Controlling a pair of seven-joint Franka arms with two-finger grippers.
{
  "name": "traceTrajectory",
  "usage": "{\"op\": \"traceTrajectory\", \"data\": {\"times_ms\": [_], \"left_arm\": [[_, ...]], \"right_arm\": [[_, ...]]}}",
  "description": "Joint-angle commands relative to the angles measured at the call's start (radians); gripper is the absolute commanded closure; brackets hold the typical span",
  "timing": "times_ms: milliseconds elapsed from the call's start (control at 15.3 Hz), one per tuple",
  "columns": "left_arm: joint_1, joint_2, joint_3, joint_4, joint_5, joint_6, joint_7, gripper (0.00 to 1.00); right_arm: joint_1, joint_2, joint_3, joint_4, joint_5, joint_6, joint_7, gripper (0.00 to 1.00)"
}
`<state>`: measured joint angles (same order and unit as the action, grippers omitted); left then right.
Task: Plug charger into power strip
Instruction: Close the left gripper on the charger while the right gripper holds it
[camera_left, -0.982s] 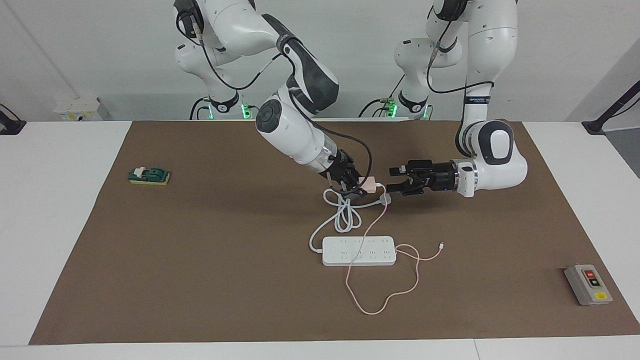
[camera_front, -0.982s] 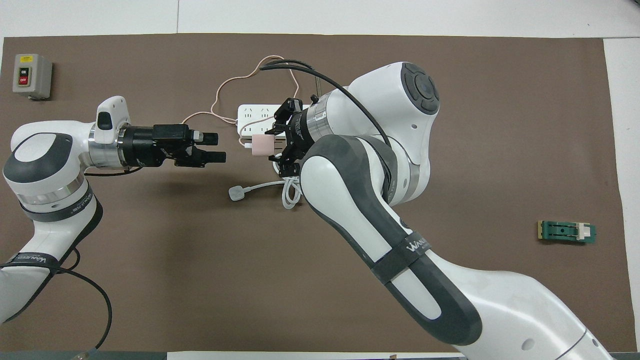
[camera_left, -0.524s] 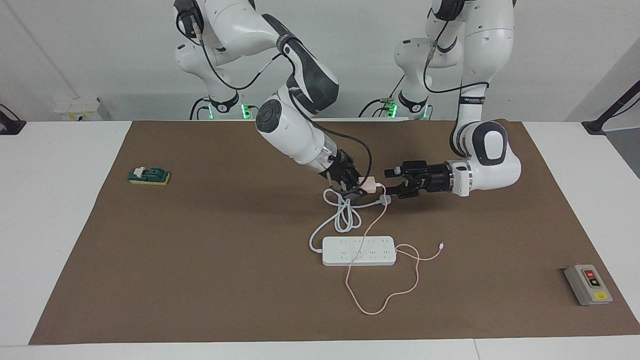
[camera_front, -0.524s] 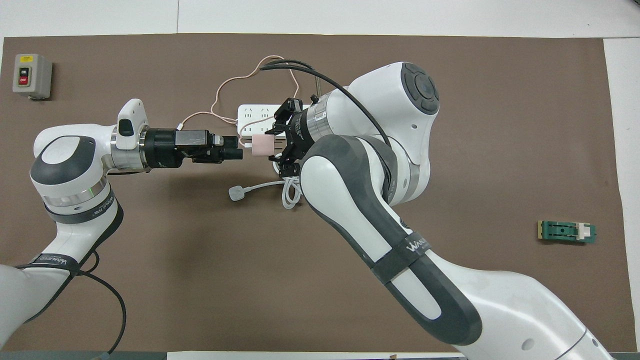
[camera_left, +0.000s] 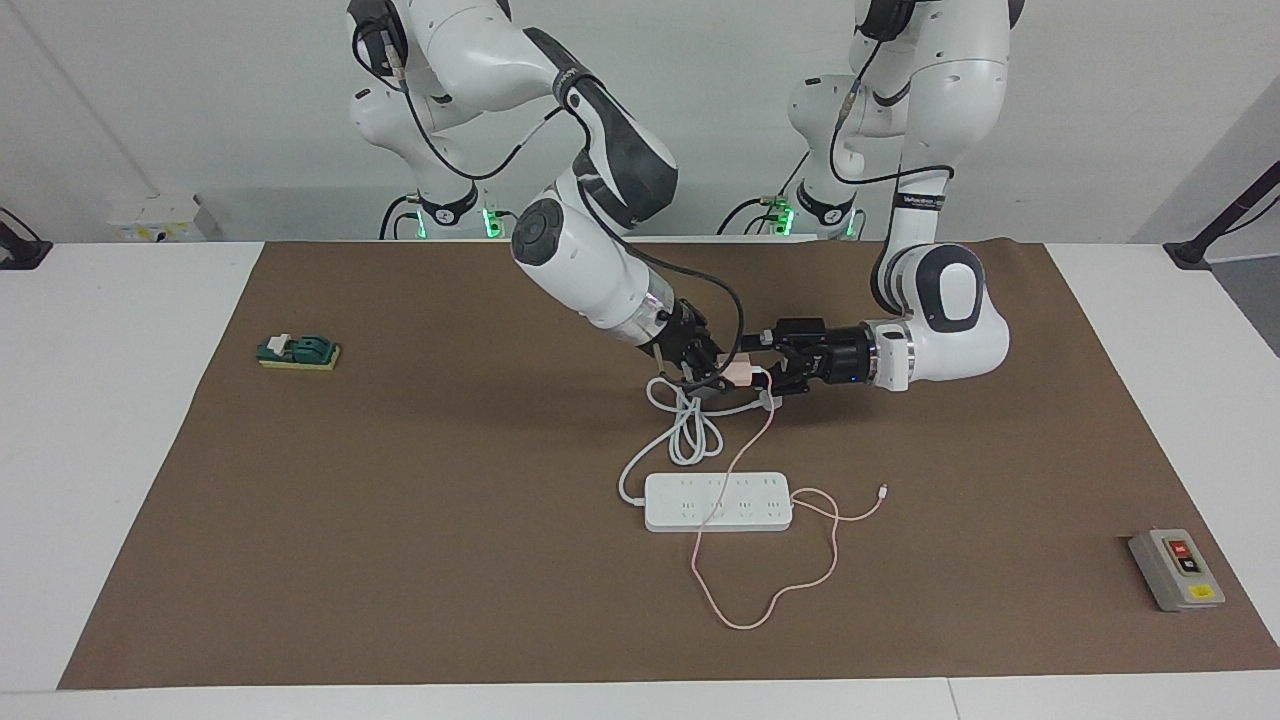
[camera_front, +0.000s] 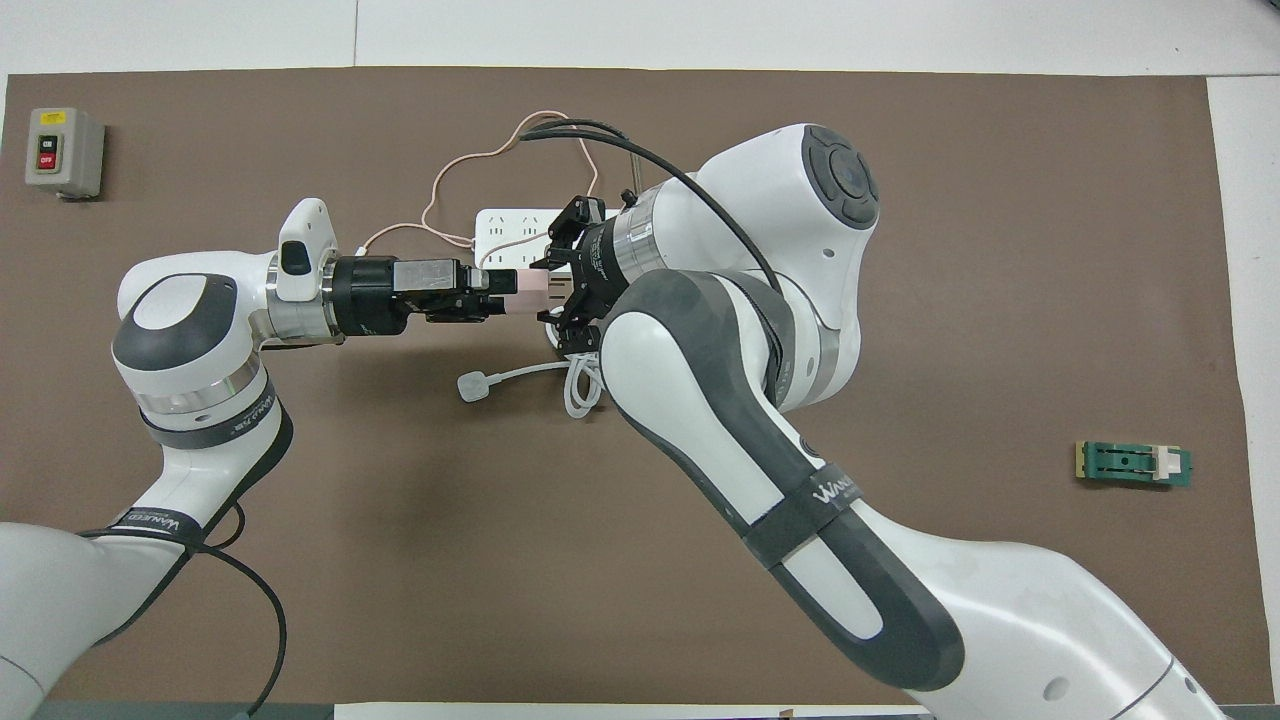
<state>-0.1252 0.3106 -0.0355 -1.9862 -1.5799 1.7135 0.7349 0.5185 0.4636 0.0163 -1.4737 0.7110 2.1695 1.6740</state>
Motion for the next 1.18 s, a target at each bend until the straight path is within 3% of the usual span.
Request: {"op": "traceTrajectory", "data": {"times_ms": [0, 131, 393, 524, 851, 1113], "left_arm": [[-0.013, -0.002, 0.012, -0.019, -0.028, 0.018, 0.044, 0.0], [-0.013, 0.004, 0.012, -0.019, -0.028, 0.009, 0.046, 0.06], [-0.01, 0.021, 0.011, -0.016, -0.031, -0.011, 0.055, 0.06], [-0.008, 0.022, 0.011, -0.014, -0.031, -0.025, 0.063, 0.14], [-0.007, 0.021, 0.014, -0.017, -0.029, -0.078, 0.061, 0.51], [-0.001, 0.019, 0.014, -0.017, -0.025, -0.091, 0.061, 0.93]], "right_arm": [[-0.002, 0.009, 0.002, 0.019, -0.007, -0.002, 0.02, 1.0], [-0.003, 0.009, 0.002, 0.019, -0.007, -0.002, 0.02, 1.0], [-0.003, 0.009, 0.004, 0.019, -0.007, -0.002, 0.02, 1.0], [-0.003, 0.009, 0.002, 0.019, -0.007, -0.002, 0.02, 1.0], [-0.005, 0.009, 0.004, 0.019, -0.005, -0.002, 0.018, 1.0], [-0.008, 0.009, 0.004, 0.019, -0.004, -0.003, 0.02, 1.0]]}}
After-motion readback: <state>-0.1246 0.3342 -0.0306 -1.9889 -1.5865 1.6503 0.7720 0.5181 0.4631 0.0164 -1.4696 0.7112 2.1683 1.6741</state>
